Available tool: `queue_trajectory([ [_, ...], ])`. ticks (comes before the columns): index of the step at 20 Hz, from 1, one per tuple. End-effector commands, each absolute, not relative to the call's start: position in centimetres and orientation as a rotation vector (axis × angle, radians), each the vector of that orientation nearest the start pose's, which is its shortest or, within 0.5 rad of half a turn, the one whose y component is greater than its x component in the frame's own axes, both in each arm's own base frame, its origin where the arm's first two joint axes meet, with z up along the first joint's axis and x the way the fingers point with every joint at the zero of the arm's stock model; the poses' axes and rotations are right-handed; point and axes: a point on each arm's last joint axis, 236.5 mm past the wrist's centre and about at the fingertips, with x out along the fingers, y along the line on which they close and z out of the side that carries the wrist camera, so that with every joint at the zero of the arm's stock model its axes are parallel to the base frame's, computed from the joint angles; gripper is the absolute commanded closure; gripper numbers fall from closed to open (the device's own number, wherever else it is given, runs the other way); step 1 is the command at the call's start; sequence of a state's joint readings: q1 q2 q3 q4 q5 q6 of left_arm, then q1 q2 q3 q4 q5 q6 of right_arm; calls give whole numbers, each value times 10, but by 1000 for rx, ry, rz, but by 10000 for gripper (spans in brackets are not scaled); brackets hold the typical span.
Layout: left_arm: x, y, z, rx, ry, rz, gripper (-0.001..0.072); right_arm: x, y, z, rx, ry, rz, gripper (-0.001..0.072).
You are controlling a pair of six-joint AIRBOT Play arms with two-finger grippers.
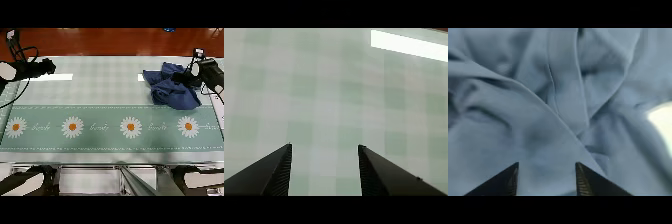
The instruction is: Fold the shirts.
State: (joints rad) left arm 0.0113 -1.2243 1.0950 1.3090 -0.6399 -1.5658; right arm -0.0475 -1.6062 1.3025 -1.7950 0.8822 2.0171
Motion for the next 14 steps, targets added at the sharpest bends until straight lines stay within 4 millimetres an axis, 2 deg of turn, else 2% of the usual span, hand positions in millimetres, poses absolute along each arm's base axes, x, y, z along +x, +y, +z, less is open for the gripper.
queue_trajectory([
  [1,455,-34,51,-259,871,-67,201,473,-50,-99,290,1215,-320,304],
  [3,446,-37,42,-258,926,-74,201,473,-36,-113,326,1243,-281,314],
  [5,441,-30,42,-266,944,-63,201,475,-17,-117,333,1260,-201,486],
  [7,443,-12,60,-281,921,-34,201,478,3,-109,340,1263,-95,689],
  [8,444,2,80,-292,896,-12,201,483,14,-95,346,1260,-33,685],
  [9,444,16,102,-301,869,9,201,489,20,-76,332,1241,12,685],
  [11,431,42,148,-298,812,43,201,510,25,-13,293,1129,59,686],
  [12,419,51,164,-297,785,59,201,522,30,31,272,1033,84,686],
  [14,389,56,173,-312,780,77,201,535,45,127,224,832,138,686],
])
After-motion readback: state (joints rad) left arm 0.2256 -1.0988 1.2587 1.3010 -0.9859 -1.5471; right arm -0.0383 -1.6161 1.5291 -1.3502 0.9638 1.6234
